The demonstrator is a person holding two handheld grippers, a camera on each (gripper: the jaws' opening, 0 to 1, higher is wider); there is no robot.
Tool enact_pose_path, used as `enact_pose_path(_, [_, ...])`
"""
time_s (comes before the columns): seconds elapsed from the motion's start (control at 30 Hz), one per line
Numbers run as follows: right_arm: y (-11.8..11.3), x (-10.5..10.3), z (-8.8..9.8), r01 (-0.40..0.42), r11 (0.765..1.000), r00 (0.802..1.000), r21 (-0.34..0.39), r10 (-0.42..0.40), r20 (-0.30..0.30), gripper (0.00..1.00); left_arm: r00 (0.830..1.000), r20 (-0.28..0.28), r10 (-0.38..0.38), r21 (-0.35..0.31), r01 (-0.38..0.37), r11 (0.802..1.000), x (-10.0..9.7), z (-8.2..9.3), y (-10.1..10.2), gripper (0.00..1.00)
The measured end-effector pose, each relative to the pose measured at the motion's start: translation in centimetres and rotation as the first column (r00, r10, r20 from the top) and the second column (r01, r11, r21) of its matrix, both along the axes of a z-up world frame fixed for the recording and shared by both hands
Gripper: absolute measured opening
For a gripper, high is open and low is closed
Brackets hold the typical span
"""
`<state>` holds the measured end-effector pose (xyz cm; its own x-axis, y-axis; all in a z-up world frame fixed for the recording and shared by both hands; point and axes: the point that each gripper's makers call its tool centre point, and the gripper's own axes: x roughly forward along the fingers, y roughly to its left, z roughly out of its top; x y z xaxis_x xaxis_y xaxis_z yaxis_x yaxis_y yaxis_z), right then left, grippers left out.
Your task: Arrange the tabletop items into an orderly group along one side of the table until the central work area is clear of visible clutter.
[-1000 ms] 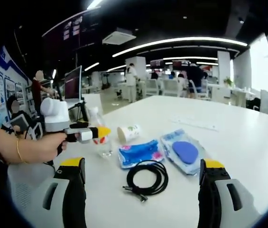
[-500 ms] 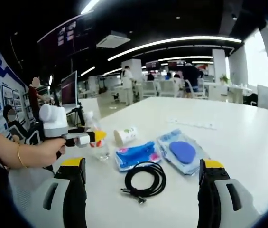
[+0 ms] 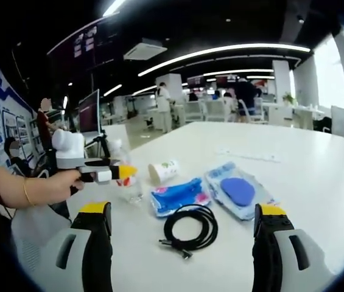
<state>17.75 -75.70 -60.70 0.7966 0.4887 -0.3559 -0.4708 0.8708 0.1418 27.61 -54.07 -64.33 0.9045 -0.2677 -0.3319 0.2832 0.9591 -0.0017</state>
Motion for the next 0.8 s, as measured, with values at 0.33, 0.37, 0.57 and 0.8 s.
enact_pose_path(0.33, [-0.08, -0.19, -0.21, 0.002, 1.0, 1.0, 0.0, -0.002, -0.014, 0.95, 0.967, -0.003, -0.256, 0.012, 0.256, 0.967, 0.24, -0.13, -0.42, 0.43])
enact_pose_path(0.37, [-0.13, -0.2, -0.22, 0.003, 1.0, 1.0, -0.001, -0.003, -0.015, 0.95, 0.963, -0.005, -0.27, 0.002, 0.27, 0.963, 0.21, -0.18, -0.46, 0.43])
enact_pose_path(0.57, [-0.52, -0.31, -0.38, 0.01, 1.0, 1.0, -0.005, -0.01, -0.023, 0.94, 0.933, -0.002, -0.36, 0.01, 0.36, 0.933, 0.2, -0.16, -0.56, 0.43])
enact_pose_path(0.8, [-0.49, -0.44, -0.61, 0.01, 1.0, 0.999, -0.012, -0.011, -0.031, 0.93, 0.904, 0.004, -0.428, 0.007, 0.428, 0.904, 0.1, -0.14, -0.86, 0.43])
